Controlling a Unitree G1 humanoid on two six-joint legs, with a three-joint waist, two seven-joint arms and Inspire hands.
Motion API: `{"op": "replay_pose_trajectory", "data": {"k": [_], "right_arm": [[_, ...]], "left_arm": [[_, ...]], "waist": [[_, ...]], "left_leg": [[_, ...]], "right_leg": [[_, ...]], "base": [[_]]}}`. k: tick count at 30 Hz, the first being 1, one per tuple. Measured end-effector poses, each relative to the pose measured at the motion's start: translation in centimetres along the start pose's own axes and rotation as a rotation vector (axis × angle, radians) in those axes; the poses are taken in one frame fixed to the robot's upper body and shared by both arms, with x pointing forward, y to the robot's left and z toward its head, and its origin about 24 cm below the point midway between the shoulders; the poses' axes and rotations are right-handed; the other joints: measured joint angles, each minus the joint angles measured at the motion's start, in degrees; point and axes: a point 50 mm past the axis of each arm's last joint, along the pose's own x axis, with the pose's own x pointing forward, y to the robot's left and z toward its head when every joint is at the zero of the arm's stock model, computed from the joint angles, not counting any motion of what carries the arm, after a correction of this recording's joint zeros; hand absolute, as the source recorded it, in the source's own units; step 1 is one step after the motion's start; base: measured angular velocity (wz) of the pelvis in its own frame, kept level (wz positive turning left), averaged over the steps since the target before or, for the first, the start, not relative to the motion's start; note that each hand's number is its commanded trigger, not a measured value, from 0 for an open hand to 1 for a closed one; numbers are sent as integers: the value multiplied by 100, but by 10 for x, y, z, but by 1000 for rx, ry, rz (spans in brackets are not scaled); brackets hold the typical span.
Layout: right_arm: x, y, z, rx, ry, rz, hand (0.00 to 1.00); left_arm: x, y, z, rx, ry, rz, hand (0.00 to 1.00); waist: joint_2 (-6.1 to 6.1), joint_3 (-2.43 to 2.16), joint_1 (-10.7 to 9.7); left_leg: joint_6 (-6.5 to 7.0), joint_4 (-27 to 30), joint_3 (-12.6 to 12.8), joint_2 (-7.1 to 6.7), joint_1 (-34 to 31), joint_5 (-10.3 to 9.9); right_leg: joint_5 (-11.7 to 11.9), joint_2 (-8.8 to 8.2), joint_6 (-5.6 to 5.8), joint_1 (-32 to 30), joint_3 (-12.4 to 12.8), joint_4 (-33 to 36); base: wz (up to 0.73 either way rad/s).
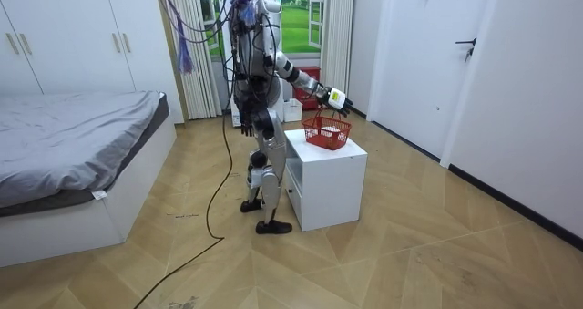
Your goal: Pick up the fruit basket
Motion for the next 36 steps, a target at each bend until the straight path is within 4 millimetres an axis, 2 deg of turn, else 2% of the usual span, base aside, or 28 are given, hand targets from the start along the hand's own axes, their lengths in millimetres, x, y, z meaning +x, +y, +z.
{"op": "replay_pose_trajectory", "data": {"k": [2,5,8,11,16,18,20,21,23,24,26,27,29,32,34,35,36], "right_arm": [[-1,-3,5,9,-26,-29,0],[-5,-8,9,22,-62,-61,0],[-10,-10,9,29,-69,-81,0],[-11,-15,8,38,-68,-115,0],[-20,-23,-4,43,-46,-186,0],[-24,-26,-11,48,-22,-210,0],[-29,-33,-28,48,35,-252,0],[-31,-34,-35,45,65,-260,0],[-44,-39,-69,33,206,-289,0],[-49,-40,-79,25,250,-293,0],[-73,-40,-122,10,451,-301,0],[-81,-40,-132,8,503,-305,0],[-109,-43,-162,11,672,-327,0],[-136,-42,-185,19,824,-331,0],[-145,-37,-193,30,878,-300,0],[-150,-35,-197,40,905,-278,0],[-152,-33,-198,45,919,-269,0]], "left_arm": [[0,0,-1,-5,3,1,0],[-1,-2,-9,-14,19,-2,0],[-3,-3,-19,-34,49,-5,0],[-3,-3,-19,-42,50,-3,0],[-3,-4,-20,-43,55,11,0],[-2,-2,-19,-45,51,24,0],[-3,0,-19,-66,48,34,0],[-3,0,-20,-74,51,38,0],[-4,3,-19,-87,42,61,0],[-4,3,-20,-87,42,66,0],[-4,3,-21,-98,48,75,0],[-4,3,-21,-104,50,78,0],[-5,0,-24,-123,60,84,0],[-5,0,-27,-140,81,84,0],[-5,1,-28,-151,86,86,0],[-5,0,-29,-151,91,82,0],[-5,-1,-30,-151,93,80,0]], "waist": [[19,7,-13],[57,-9,-46],[80,-24,-140],[86,-27,-225],[138,-53,-296],[153,-48,-324],[185,-34,-397],[190,-43,-426],[200,-55,-459],[201,-55,-469],[220,-67,-504],[224,-79,-516],[230,-104,-537],[253,-94,-564],[246,-88,-562],[250,-60,-554],[253,-58,-552]], "left_leg": [[-1,-70,34,-3,114,3],[-3,-203,111,5,308,1],[-7,-317,121,10,469,-1],[-7,-374,134,6,574,-1],[-5,-462,152,8,736,0],[-5,-493,191,22,785,0],[-4,-522,249,50,846,-1],[-4,-539,252,49,879,-1],[-5,-588,264,45,985,-3],[-4,-598,265,43,1021,-4],[-3,-643,245,35,1120,-10],[-2,-656,235,26,1121,-13],[5,-656,206,9,1125,-17],[5,-618,204,18,1165,-19],[-4,-658,221,18,1189,-30],[-8,-666,243,20,1226,-36],[-10,-665,255,20,1237,-42]], "right_leg": [[-3,19,7,63,55,-7],[-15,47,24,181,97,-29],[-21,73,34,343,100,-126],[-18,81,45,428,116,-192],[-15,102,53,530,164,-221],[-16,100,55,555,166,-221],[-24,101,67,617,205,-220],[-32,101,79,642,207,-218],[-46,105,93,741,211,-242],[-48,107,95,783,213,-264],[-69,117,108,892,236,-301],[-79,115,114,897,239,-299],[-101,104,127,898,239,-284],[-113,105,124,926,246,-268],[-116,116,122,944,276,-276],[-121,126,121,971,298,-288],[-121,130,121,981,295,-291]], "base": [[-10],[-10],[-1],[0],[-5],[-8],[-6],[0],[0],[0],[2],[6],[2],[0],[-5],[-6],[-5]]}}
